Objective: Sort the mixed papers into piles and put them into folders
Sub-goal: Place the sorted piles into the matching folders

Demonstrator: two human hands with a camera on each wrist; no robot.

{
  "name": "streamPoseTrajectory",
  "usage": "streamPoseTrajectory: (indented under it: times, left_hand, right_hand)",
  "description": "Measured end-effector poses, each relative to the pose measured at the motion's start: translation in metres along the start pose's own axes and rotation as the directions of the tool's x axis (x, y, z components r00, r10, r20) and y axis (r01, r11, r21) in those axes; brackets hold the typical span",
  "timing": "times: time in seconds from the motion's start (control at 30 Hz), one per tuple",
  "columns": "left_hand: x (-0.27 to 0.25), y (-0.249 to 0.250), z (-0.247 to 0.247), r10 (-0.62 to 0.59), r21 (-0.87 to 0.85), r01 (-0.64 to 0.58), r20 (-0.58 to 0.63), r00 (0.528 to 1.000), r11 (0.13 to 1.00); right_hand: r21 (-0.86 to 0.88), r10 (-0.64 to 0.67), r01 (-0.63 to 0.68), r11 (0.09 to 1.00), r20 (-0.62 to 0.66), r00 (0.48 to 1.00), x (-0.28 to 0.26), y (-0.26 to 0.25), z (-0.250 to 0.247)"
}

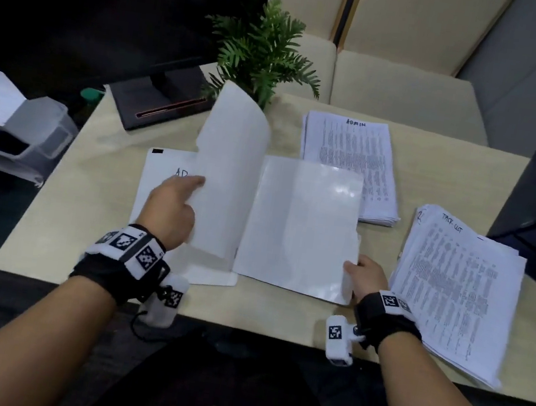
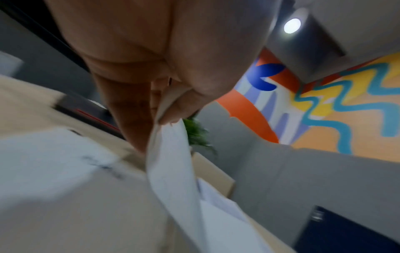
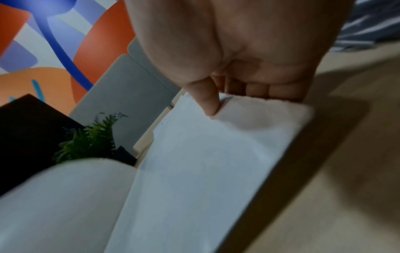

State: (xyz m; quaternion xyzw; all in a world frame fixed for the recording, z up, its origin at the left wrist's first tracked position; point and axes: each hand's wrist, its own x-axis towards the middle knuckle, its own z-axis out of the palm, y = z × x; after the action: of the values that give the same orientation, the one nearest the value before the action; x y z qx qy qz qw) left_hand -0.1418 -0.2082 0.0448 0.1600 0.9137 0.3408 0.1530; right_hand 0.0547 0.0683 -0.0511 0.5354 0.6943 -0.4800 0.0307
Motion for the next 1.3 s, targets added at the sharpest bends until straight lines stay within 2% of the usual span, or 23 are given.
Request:
streamPoseTrajectory:
  times: [0.13,0.23,0.3,0.33,0.4,0.47,0.53,0.6,0.7,0.8,0.9,0.97,1.1,1.2,1.3]
  left_hand:
    - [0.013,-0.059,-0.023,-0.173,0.099,0.171,0.009,0.985,0.980]
    - [0.016,-0.089,-0.019,-0.256,0.243,0.239,0.040,0.966,0.940]
    - [0.013,-0.096,-0.013,-0.276,0.324,0.254,0.025,0.961,0.911]
    - [0.013,-0.098,-0.008,-0.247,0.351,0.209,0.065,0.967,0.913]
    - [0.009,-0.101,0.006,-0.178,0.408,0.083,0.200,0.963,0.909]
    - [0.006,-0.103,0.020,-0.179,0.476,0.010,0.311,0.934,0.879]
    - [0.004,-0.102,0.028,-0.232,0.516,0.004,0.378,0.896,0.856]
    - [0.004,-0.096,0.029,-0.254,0.526,0.024,0.369,0.894,0.850]
    - [0.006,-0.070,0.030,-0.170,0.444,0.024,0.293,0.941,0.896]
    - [0.010,-0.018,0.046,0.005,0.268,-0.088,0.297,0.955,0.960]
    - [0.008,0.049,0.079,0.198,0.072,-0.241,0.373,0.907,0.968]
    - [0.002,0.093,0.108,0.251,0.000,-0.278,0.430,0.867,0.961]
    - [-0.014,0.156,0.176,0.256,-0.050,-0.269,0.518,0.817,0.962]
    - [-0.026,0.185,0.232,0.181,-0.060,-0.180,0.577,0.796,0.982]
    - [-0.035,0.202,0.279,0.092,-0.019,-0.102,0.606,0.790,0.995]
  right_hand:
    - [-0.128,0.024,-0.036,0.991,-0.093,0.995,0.002,-0.002,0.011]
    - [-0.128,0.013,-0.050,0.991,-0.277,0.961,-0.003,-0.005,0.020]
    - [-0.143,-0.052,-0.005,0.990,-0.388,0.920,-0.013,-0.010,0.028]
    - [-0.203,-0.107,0.022,0.979,-0.416,0.903,-0.020,-0.014,0.034]
    - [-0.322,-0.201,0.087,0.943,-0.340,0.919,-0.031,-0.020,0.047]
    - [-0.423,-0.218,0.145,0.894,-0.129,0.968,-0.041,-0.020,0.061]
    - [-0.557,-0.183,0.175,0.812,0.042,0.982,-0.045,-0.016,0.068]
    - [-0.559,-0.204,0.203,0.804,0.062,0.977,-0.045,-0.011,0.071]
    - [-0.376,-0.320,0.269,0.887,-0.078,0.944,-0.045,-0.005,0.061]
    - [-0.276,-0.338,0.284,0.918,-0.175,0.925,-0.047,-0.001,0.036]
    - [-0.217,-0.286,0.238,0.947,-0.232,0.930,-0.042,0.008,-0.004]
    - [-0.165,-0.245,0.205,0.965,-0.280,0.928,-0.036,0.021,-0.039]
    - [-0.119,-0.151,0.114,0.986,-0.382,0.911,-0.020,0.058,-0.118]
    - [-0.060,-0.024,-0.006,0.998,-0.476,0.879,-0.008,0.092,-0.173]
    - [-0.001,0.104,-0.123,0.992,-0.529,0.842,0.004,0.123,-0.208]
